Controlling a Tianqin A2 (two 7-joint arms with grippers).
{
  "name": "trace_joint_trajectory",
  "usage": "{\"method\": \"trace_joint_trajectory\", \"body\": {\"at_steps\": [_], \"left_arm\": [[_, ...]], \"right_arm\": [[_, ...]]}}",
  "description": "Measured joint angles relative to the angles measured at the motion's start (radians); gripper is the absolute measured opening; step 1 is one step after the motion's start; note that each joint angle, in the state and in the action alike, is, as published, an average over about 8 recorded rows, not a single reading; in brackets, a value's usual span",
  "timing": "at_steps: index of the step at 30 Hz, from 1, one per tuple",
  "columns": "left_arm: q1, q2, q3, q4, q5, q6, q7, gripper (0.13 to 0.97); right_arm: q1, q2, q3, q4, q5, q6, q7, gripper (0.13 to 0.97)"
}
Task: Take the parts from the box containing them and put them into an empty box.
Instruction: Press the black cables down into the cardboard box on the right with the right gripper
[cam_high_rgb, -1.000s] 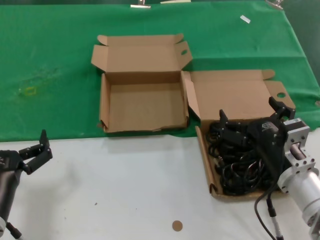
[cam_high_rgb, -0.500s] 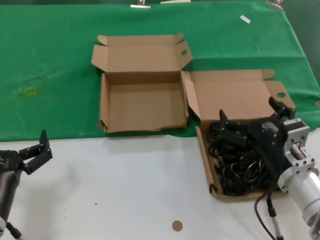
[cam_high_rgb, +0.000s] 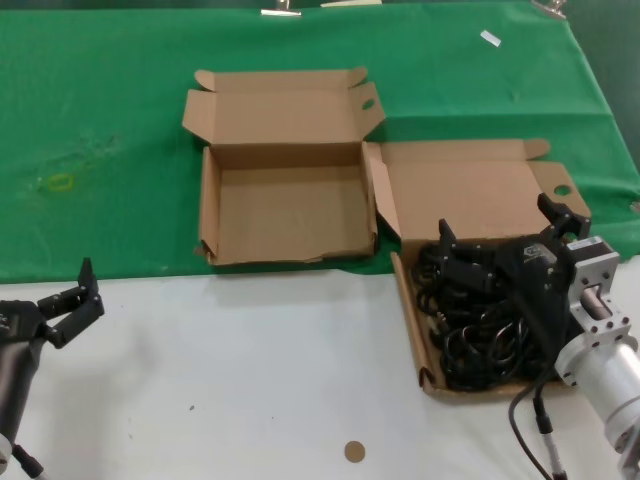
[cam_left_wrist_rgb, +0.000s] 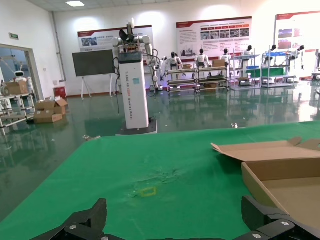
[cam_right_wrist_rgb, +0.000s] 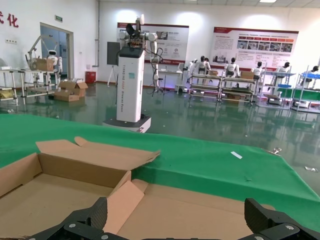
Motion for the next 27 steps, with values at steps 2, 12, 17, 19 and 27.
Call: {"method": "trace_joint_trajectory", "body": {"at_steps": [2,12,17,19,27], "left_arm": [[0.0,0.0,0.0,0.0,0.0,0.0,0.0,0.942],[0.0,0.0,0.0,0.0,0.0,0.0,0.0,0.871],[0.0,0.0,0.0,0.0,0.0,0.0,0.0,0.794],[0.0,0.0,0.0,0.0,0.0,0.0,0.0,0.755],[0.0,0.0,0.0,0.0,0.0,0.0,0.0,0.579]], "right_arm": [[0.0,0.002,-0.002,0.0,0.001,0.002,0.001,0.966],[-0.004,0.039,-0.049,0.005,0.028,0.052,0.016,0.966],[0.001,0.08,-0.088,0.018,0.06,0.086,0.013,0.966],[0.007,0.105,-0.107,0.024,0.079,0.1,0.01,0.966],[0.051,0.259,-0.217,0.042,0.199,0.162,-0.021,0.966]]}}
